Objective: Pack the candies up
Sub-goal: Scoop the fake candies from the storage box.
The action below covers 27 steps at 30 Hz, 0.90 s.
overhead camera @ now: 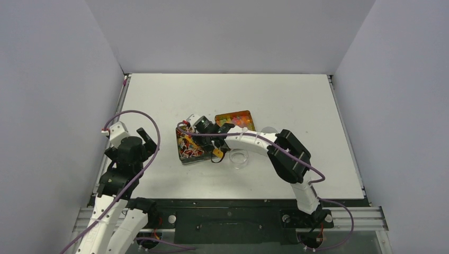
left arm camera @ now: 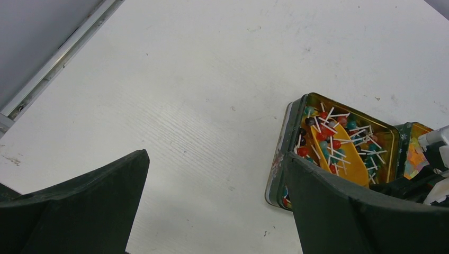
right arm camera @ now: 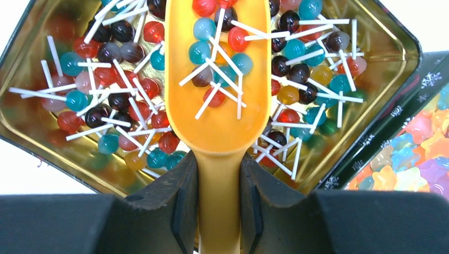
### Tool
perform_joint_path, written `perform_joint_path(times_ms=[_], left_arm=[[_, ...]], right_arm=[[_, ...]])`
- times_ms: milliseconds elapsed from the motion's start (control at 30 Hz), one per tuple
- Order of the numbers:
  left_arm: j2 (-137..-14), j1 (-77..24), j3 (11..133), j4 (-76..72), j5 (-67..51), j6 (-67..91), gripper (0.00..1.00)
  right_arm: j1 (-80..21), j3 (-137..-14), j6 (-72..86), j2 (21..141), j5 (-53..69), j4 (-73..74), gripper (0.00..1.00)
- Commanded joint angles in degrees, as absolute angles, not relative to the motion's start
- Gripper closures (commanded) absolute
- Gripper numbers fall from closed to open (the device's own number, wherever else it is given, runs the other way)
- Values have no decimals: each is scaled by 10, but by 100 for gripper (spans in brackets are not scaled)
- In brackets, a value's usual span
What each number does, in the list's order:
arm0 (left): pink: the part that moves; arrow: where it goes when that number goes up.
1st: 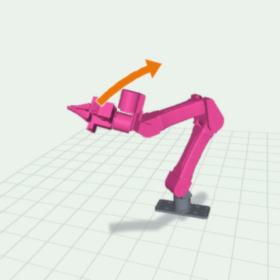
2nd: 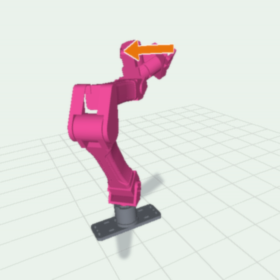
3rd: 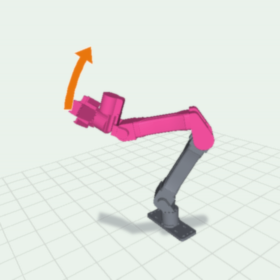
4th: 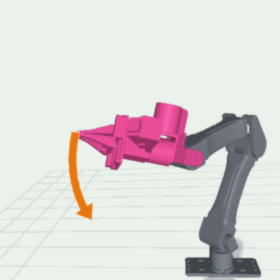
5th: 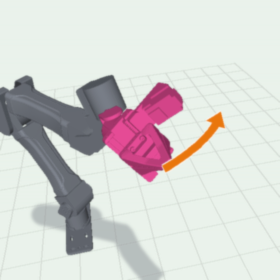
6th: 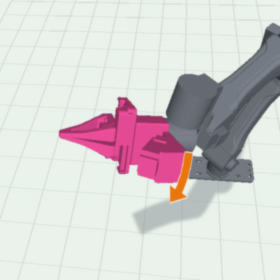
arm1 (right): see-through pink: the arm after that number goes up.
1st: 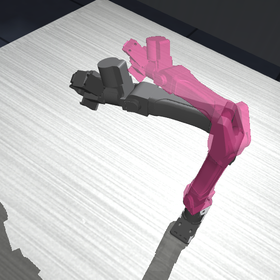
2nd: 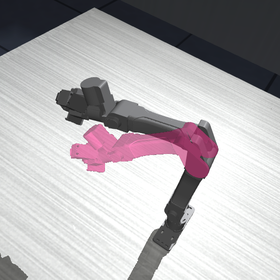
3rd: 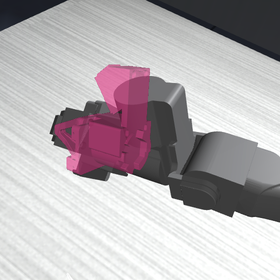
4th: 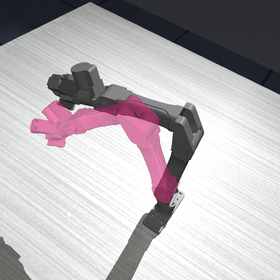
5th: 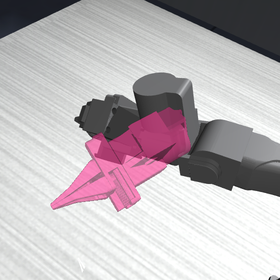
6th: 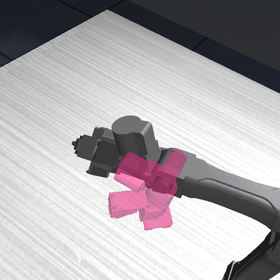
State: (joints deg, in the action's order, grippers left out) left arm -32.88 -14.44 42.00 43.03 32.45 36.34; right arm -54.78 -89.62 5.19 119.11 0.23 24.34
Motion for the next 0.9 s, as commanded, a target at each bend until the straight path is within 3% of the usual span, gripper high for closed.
perform_joint_path(times_ms=[0,867], left_arm=[[-328,-140,423,403,315,353,3],[-313,-139,419,397,306,348,4]], right_arm=[[-547,-852,38,1131,-5,143,100],[-579,-632,5,966,-40,-47,100]])
